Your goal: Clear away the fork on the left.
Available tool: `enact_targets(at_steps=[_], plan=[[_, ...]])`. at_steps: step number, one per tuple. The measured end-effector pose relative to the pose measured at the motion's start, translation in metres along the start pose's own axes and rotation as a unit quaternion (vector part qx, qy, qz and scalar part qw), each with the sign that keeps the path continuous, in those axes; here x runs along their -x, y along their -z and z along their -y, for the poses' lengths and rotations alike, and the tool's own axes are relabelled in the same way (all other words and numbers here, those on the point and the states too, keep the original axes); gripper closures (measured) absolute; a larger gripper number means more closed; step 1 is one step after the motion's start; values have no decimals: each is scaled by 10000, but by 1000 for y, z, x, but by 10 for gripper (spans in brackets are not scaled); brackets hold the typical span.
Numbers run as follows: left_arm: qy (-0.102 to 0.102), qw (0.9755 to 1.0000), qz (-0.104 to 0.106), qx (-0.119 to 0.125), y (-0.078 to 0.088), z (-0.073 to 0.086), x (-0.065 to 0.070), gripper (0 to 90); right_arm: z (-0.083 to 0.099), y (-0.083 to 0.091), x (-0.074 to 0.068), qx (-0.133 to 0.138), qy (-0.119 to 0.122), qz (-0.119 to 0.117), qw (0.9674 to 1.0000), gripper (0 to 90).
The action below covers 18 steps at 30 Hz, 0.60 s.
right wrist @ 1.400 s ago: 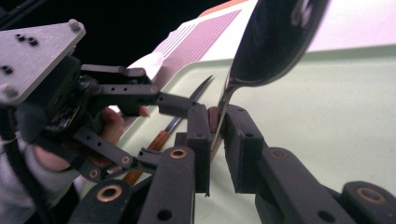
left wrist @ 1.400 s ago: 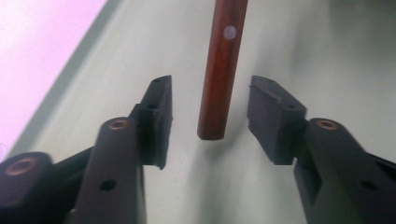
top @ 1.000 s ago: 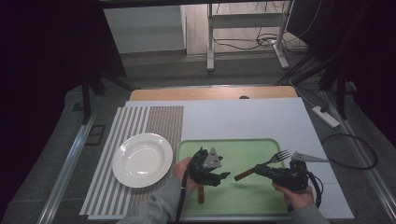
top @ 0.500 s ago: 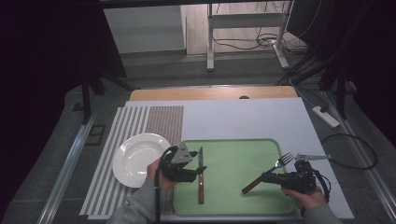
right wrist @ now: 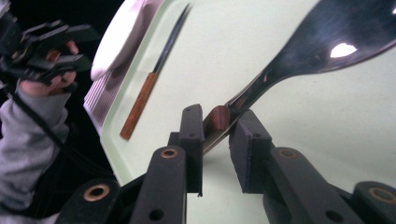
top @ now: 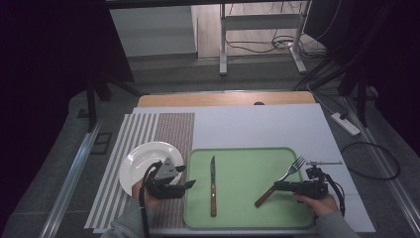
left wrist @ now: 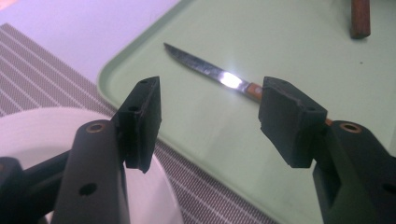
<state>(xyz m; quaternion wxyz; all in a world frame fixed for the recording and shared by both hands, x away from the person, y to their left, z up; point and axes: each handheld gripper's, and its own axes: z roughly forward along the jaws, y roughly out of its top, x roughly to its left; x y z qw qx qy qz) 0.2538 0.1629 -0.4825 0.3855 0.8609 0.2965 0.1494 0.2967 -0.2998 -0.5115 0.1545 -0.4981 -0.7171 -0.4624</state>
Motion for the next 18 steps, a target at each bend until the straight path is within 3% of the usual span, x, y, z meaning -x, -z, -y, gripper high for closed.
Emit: enact_targets(at_steps=[9, 14, 18], plan=[[-5, 10000, -9, -42, -1, 2, 0, 400, 0, -9, 11, 87, -402, 160, 9990, 703], [-10, 10000, -11, -20, -1, 1, 1, 397, 1, -12, 10, 63, -405, 345, 9986, 668], [-18, 10000, -17, -26, -1, 1, 1, 397, 1, -14, 8, 5, -288, 634, 9976, 642]])
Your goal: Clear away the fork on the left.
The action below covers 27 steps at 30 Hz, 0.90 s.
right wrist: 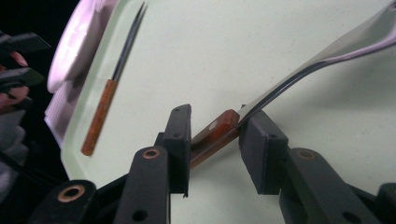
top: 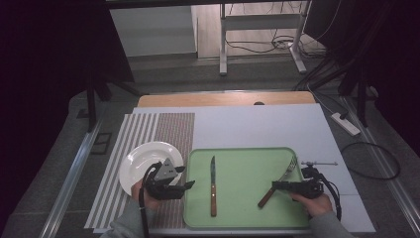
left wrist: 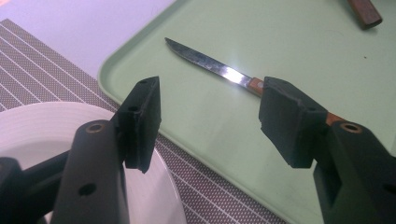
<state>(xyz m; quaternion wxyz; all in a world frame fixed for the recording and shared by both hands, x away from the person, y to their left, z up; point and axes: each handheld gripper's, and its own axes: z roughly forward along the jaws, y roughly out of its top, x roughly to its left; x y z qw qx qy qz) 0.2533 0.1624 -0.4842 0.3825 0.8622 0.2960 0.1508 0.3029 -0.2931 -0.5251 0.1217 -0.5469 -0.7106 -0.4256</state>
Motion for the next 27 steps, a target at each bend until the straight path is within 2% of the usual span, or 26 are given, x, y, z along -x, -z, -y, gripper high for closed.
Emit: enact_targets(at_steps=[4, 8, 10, 12, 14, 18, 22, 24, 26, 27], plan=[[12, 10000, 17, 9, 1, 0, -1, 395, 0, -1, -4, -19, 163, 172, 9997, 626], [7, 10000, -4, 16, 2, 0, 0, 395, 0, -1, -10, -40, 403, 346, 9986, 549], [5, 10000, 15, 14, 2, 0, 0, 395, 0, -1, -15, -14, 596, 576, 9966, 514], [-4, 10000, 29, 17, 2, 0, 0, 396, -1, -1, -20, -43, 812, 855, 9930, 457], [-12, 10000, 31, 8, 2, -1, 0, 397, 0, -1, -25, -56, 937, 1072, 9898, 426], [-17, 10000, 26, -3, 2, 0, 1, 397, -1, 1, -29, -133, 1051, 1319, 9856, 374], [-18, 10000, 3, 3, 3, 0, 1, 396, -2, 6, -31, 49, 1069, 1297, 9858, 360], [-13, 10000, -4, 14, 4, 0, 1, 393, -2, 9, -30, 129, 1139, 1308, 9848, 354], [10, 10000, -29, 35, 5, 2, 1, 383, -1, 12, -32, 275, 1310, 1300, 9824, 352], [37, 10000, -23, 65, 6, 3, 1, 368, 0, 13, -35, 374, 1525, 1276, 9793, 377]])
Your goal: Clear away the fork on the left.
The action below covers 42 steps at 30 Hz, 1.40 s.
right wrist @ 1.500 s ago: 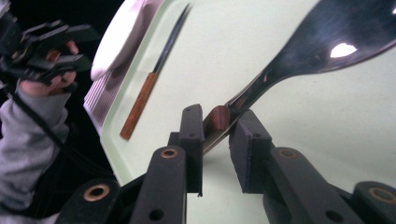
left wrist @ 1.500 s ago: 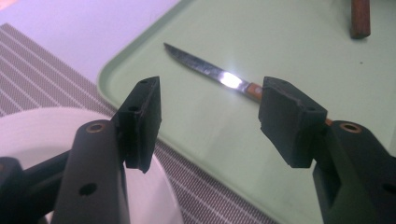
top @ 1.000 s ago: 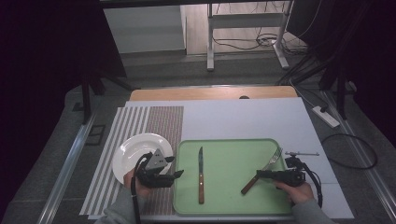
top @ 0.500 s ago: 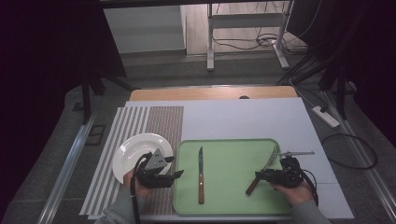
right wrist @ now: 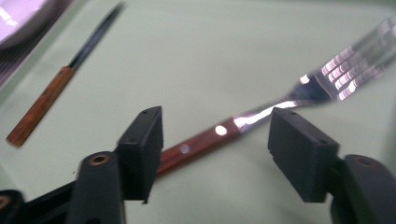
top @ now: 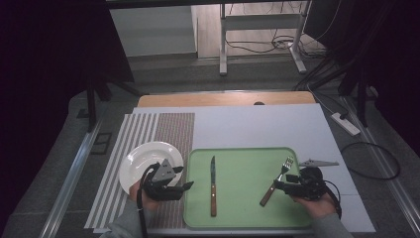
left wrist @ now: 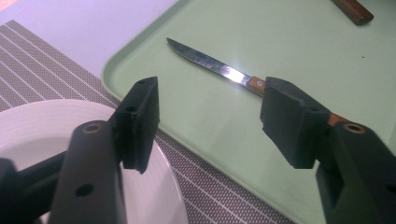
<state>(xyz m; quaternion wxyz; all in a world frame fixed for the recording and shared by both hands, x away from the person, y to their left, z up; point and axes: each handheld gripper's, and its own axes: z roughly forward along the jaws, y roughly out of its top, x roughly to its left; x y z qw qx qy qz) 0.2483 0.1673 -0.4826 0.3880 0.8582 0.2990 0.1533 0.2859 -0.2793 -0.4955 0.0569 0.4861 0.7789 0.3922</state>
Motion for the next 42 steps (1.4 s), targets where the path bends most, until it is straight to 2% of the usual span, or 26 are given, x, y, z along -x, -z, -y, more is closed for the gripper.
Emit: enact_targets(at_steps=[2, 5, 8, 11, 15, 21, 27, 36, 42], plan=[[84, 9999, 1, 102, 2, 2, 0, 341, 0, 1, -4, 79, 192, -134, 9997, 430], [172, 9996, 13, 239, 4, 6, 1, 304, -1, 1, -13, 183, 603, -183, 9978, 574], [225, 9994, 27, 265, 6, 10, 2, 285, 0, 1, -20, 290, 1076, -270, 9934, 751], [301, 9991, 62, 302, 9, 14, 1, 277, 0, 1, -28, 325, 1361, -307, 9897, 847], [366, 9988, 2, 338, 15, 20, 2, 270, 0, -7, -35, 69, 1607, -408, 9861, 895], [504, 9980, -77, 360, 25, 32, 2, 266, 0, -31, -50, -456, 2008, -388, 9778, 895], [677, 9968, -180, 391, 29, 40, 1, 264, 3, -40, -56, -751, 2175, -313, 9727, 895], [696, 9966, -74, 445, 28, 41, -2, 261, 9, -38, -58, -916, 2124, -277, 9725, 896], [677, 9968, -55, 433, 26, 42, -3, 259, 14, -33, -54, -946, 1999, -280, 9748, 896]])
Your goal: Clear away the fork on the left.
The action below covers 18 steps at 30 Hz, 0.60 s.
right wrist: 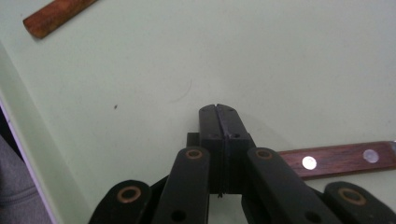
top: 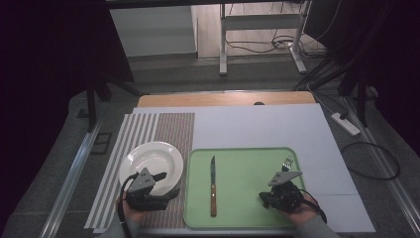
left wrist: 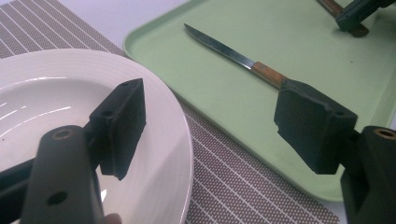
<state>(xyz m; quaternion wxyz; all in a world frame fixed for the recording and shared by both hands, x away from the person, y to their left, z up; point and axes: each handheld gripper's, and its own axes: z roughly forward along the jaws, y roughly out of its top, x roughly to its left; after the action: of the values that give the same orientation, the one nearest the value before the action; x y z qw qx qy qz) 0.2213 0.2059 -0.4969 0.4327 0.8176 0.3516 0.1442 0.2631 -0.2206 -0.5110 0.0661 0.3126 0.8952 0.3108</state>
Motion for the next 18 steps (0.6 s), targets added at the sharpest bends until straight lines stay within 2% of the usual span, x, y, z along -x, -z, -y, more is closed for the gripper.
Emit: enact_targets(at_steps=[6, 18], plan=[[-55, 10000, 47, -25, -2, 0, 1, 260, 9, 7, 0, 6, -98, 21, 9999, 896], [-64, 10000, 47, -39, -2, 0, 1, 261, 29, 23, 7, 89, -461, 94, 9989, 896]])
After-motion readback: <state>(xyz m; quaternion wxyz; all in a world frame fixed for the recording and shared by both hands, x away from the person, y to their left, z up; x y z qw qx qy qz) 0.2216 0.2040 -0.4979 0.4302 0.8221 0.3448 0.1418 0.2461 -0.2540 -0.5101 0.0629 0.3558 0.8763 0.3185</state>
